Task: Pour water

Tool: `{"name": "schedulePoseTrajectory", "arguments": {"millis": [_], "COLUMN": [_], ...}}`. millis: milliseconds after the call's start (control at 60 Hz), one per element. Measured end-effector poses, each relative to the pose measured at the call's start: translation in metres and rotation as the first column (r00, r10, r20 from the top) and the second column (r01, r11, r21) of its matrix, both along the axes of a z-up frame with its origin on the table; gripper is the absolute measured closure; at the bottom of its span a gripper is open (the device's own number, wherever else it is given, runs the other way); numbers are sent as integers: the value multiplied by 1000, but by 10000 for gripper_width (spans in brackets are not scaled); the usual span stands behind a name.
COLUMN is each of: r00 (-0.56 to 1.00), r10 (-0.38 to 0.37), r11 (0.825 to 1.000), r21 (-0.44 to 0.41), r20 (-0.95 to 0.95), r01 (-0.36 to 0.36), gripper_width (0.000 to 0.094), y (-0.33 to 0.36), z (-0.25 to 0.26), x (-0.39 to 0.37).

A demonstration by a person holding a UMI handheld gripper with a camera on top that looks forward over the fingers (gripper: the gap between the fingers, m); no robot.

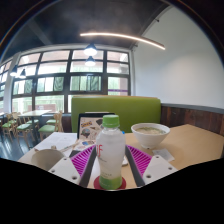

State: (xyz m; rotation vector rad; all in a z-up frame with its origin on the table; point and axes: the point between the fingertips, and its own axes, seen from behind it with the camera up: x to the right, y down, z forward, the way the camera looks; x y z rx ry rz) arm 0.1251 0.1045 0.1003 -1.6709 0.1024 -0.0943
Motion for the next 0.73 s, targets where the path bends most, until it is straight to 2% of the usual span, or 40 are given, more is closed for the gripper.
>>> {"name": "schedulePoseTrajectory", "arguments": {"millis": [50, 83, 183, 333, 500, 583, 733], "r00": [1000, 1000, 1000, 1000, 998, 997, 992], "r10": [3, 7, 19, -2, 56, 64, 95], "r11": [1000, 1000, 1000, 1000, 998, 998, 994], "r21": [-3, 3, 13, 10, 39, 25, 59], "r20": [-5, -8, 1, 26, -20, -51, -80], "r01": [-3, -7, -19, 2, -55, -63, -90], "gripper_width": [136, 89, 114, 111, 112, 109, 113], "y": [-9, -18, -49, -125, -217, -258, -301], "z": [7, 12, 30, 58, 74, 68, 70], "x": [-2, -3, -7, -16, -47, -58, -67]}}
